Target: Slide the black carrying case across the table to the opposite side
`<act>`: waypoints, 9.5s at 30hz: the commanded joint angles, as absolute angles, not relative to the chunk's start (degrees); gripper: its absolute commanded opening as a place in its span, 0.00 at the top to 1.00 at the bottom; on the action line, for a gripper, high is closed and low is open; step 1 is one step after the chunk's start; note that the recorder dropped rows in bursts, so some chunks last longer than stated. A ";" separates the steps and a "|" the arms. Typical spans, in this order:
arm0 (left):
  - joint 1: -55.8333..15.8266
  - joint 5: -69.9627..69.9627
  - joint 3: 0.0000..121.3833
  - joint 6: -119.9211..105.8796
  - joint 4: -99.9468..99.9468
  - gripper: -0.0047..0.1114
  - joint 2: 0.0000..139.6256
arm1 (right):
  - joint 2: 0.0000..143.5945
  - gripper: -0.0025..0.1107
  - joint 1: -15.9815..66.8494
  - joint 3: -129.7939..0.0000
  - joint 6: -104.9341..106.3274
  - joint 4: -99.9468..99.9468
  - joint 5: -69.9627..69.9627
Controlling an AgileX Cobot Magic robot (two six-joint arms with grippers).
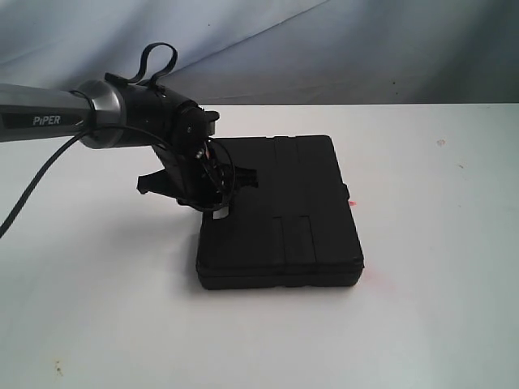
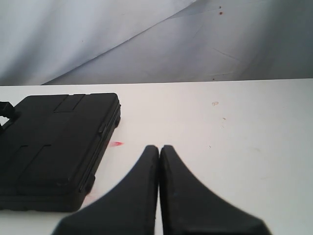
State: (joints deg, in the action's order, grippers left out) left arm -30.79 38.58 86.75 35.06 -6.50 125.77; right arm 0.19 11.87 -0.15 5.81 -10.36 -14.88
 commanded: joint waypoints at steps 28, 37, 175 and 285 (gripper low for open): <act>-18.24 34.02 71.19 21.73 -12.18 0.96 116.03 | 0.00 0.98 11.34 0.00 5.69 -10.77 -14.78; -7.87 28.68 60.62 16.02 -12.47 0.96 111.73 | 0.00 0.98 11.34 0.00 5.69 -10.77 -14.78; -3.97 31.71 50.73 2.53 -3.02 0.96 31.48 | 0.00 0.98 11.34 0.00 5.68 -10.77 -14.78; -3.97 16.41 0.00 2.77 -8.03 0.96 0.00 | 0.00 0.98 11.34 0.00 5.68 -10.77 -14.78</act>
State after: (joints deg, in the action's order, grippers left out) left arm -3.71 16.70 0.27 2.68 -7.96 0.16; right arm 0.19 11.87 -0.15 5.81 -10.36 -14.88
